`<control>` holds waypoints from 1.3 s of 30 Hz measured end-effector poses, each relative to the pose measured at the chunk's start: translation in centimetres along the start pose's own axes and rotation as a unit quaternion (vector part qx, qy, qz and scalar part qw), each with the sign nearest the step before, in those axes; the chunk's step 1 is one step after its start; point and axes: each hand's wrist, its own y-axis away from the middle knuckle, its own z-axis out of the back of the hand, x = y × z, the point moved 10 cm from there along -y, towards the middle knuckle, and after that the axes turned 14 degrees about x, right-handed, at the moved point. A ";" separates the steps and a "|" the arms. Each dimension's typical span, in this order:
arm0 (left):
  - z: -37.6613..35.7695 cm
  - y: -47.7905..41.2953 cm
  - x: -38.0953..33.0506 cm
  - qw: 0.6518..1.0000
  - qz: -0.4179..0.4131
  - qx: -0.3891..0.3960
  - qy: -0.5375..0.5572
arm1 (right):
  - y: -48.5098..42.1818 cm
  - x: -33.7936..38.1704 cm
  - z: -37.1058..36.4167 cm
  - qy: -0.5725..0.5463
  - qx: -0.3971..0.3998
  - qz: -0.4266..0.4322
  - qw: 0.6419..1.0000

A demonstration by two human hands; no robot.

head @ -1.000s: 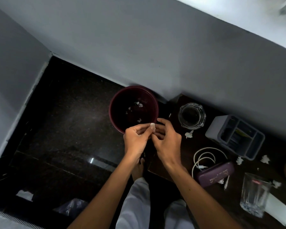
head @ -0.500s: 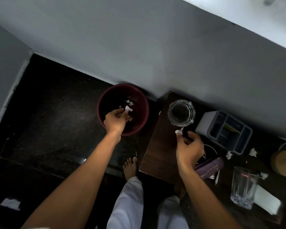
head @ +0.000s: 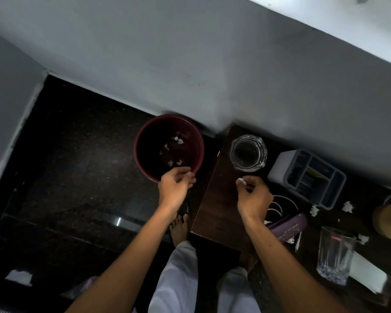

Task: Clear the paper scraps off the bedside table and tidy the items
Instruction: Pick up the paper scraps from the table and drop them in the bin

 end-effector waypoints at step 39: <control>6.1 -11.1 3.3 0.986 0.083 -0.145 -0.008 | 2.4 0.2 -3.8 -0.096 0.122 0.066 0.986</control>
